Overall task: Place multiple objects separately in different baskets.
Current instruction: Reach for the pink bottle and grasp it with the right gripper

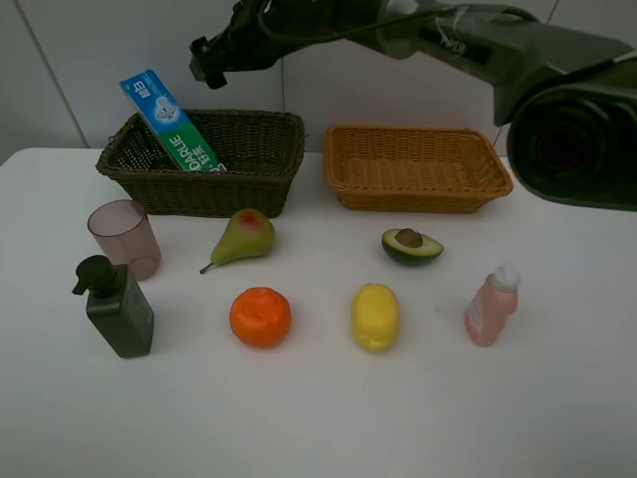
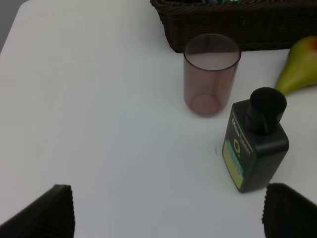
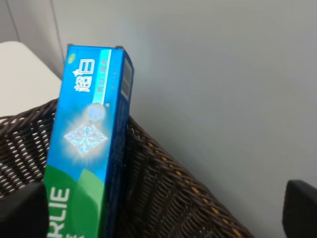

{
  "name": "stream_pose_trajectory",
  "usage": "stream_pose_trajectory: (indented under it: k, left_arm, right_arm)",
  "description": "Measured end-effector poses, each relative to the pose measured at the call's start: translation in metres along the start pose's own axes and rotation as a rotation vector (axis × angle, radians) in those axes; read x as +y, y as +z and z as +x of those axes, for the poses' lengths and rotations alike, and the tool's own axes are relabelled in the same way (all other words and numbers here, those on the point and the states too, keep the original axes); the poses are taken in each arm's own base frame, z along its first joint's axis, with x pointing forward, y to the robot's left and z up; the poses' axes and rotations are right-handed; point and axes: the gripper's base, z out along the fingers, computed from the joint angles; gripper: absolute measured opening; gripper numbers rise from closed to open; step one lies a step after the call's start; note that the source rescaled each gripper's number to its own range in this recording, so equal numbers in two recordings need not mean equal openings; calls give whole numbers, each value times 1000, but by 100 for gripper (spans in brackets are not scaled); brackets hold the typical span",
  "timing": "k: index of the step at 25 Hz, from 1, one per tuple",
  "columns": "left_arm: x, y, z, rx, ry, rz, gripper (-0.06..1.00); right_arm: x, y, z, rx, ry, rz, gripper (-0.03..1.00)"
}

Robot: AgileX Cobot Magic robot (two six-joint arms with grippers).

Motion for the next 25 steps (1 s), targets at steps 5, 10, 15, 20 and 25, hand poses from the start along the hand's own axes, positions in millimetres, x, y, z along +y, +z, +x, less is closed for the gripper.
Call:
stream_pose_trajectory:
  k: [5, 10, 15, 20, 25]
  left_arm:
    - [0, 0, 0, 0, 0, 0, 100]
    - [0, 0, 0, 0, 0, 0, 100]
    - [0, 0, 0, 0, 0, 0, 100]
    - [0, 0, 0, 0, 0, 0, 100]
    - [0, 0, 0, 0, 0, 0, 100]
  right_arm:
    - [-6, -24, -13, 81, -7, 19, 100]
    - [-13, -45, -16, 203, -1, 74, 100]
    - [-21, -66, -20, 313, -4, 129, 100]
    - [-24, -83, -20, 408, 21, 150, 100]
    - [-33, -102, -18, 496, 67, 142, 100]
